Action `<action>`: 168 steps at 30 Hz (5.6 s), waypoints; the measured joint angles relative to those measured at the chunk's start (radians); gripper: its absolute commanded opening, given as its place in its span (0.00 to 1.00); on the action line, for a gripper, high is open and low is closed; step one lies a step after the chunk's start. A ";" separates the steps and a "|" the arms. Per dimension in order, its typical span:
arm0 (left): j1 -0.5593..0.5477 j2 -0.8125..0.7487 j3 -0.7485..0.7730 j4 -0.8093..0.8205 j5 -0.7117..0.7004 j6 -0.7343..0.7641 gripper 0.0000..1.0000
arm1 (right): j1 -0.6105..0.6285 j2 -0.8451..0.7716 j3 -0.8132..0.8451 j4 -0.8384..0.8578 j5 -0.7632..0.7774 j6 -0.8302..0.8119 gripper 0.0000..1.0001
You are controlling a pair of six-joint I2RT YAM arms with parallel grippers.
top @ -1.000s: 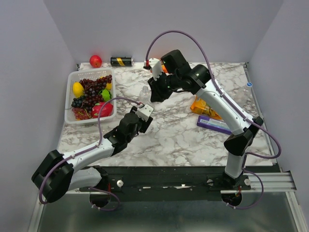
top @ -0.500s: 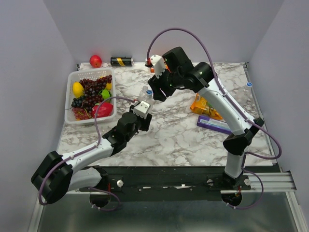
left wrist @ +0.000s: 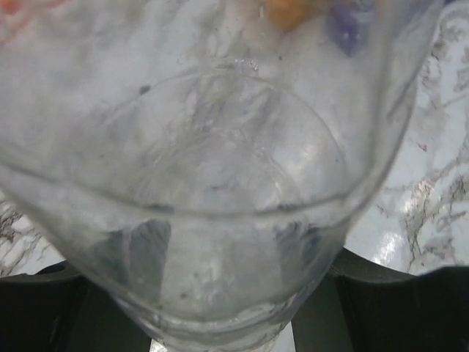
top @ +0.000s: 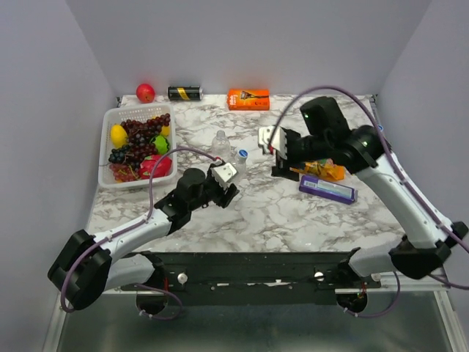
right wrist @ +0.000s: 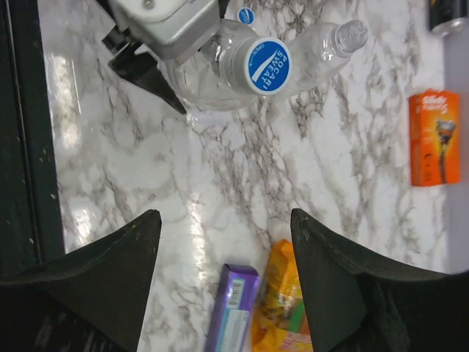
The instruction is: Screw on the bottle caps
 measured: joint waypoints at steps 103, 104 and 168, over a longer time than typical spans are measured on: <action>-0.010 -0.055 0.266 -0.658 0.200 0.675 0.00 | -0.148 -0.136 -0.195 -0.006 -0.485 -0.637 0.66; -0.010 -0.055 0.268 -0.662 0.207 0.683 0.00 | -0.135 -0.130 -0.194 -0.017 -0.482 -0.679 0.66; -0.039 0.018 0.260 -0.301 -0.662 0.341 0.00 | -0.163 0.486 0.428 0.095 -0.420 0.801 0.71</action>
